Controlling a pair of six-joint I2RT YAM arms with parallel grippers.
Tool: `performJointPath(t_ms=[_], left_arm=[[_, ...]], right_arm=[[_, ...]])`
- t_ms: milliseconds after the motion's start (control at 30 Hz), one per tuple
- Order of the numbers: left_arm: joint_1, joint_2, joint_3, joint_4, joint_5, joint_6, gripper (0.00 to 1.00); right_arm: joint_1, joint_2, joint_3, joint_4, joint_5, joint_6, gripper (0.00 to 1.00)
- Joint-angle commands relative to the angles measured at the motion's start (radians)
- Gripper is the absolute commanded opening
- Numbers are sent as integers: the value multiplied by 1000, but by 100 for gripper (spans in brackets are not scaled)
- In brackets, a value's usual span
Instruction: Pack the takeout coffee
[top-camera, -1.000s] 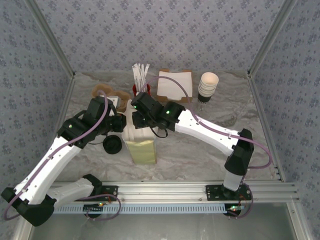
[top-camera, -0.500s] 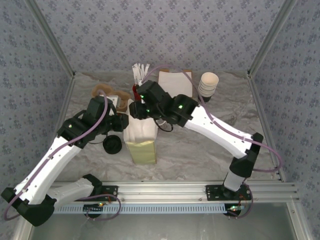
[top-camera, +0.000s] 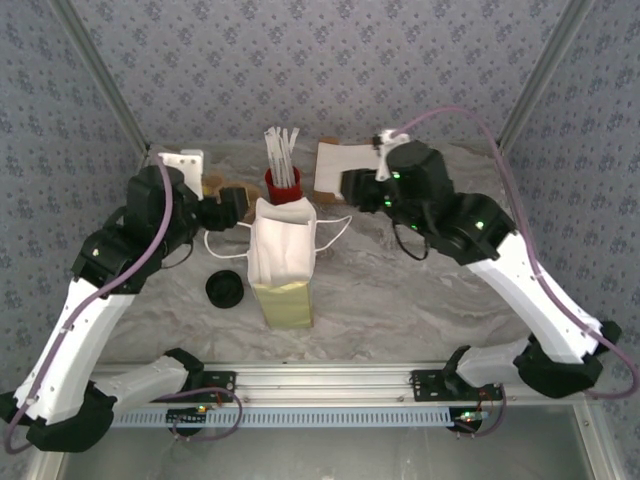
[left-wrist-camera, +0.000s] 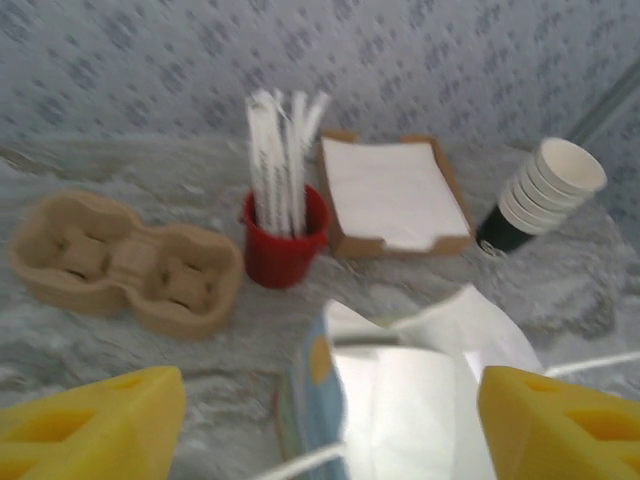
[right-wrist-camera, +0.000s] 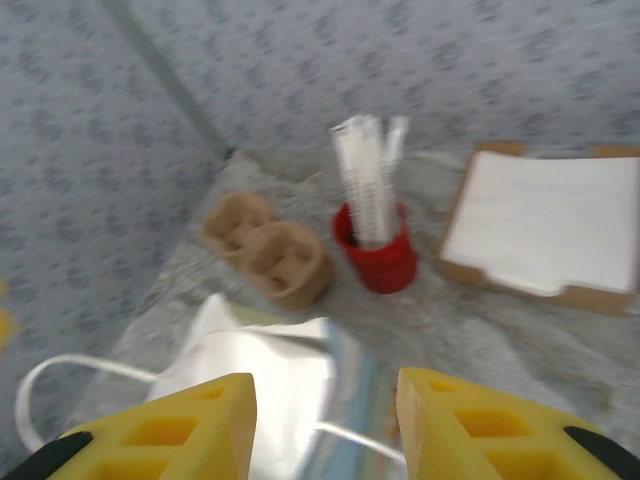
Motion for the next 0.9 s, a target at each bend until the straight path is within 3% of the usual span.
performJointPath(t_ms=[0,67,167,233,367,500,633,767,867], left_arm=[[86,0,16,60,-50,70,84],[155,-9,-15,109,-50,92,89],[287,-21,-86,173,-36,95,94],[366,-41,-166,258,-21,93,99],[468,-85,-382,428,-10,85,99],[563,-138,-608,596,26,37,99],[599,-189,-808,797,-49,81,99],[657,-173,-967,940,-77,83,99],[687,-140,-1082,1081,-77,106,99]], right_arm=[[-83,-94,-103,-13,54,-55,47],[-153,-153,-165,-7,66,-83,50],[-271,-226,-271,9,71,-134,64],[-366,-266,-354,38,67,-152,66],[-513,-319,-574,167,109,-216,69],[-641,-357,-812,376,110,-255,76],[-722,-354,-1026,622,128,-322,100],[-856,-263,-1141,764,39,-264,100],[-870,-242,-1305,1074,17,-301,100]])
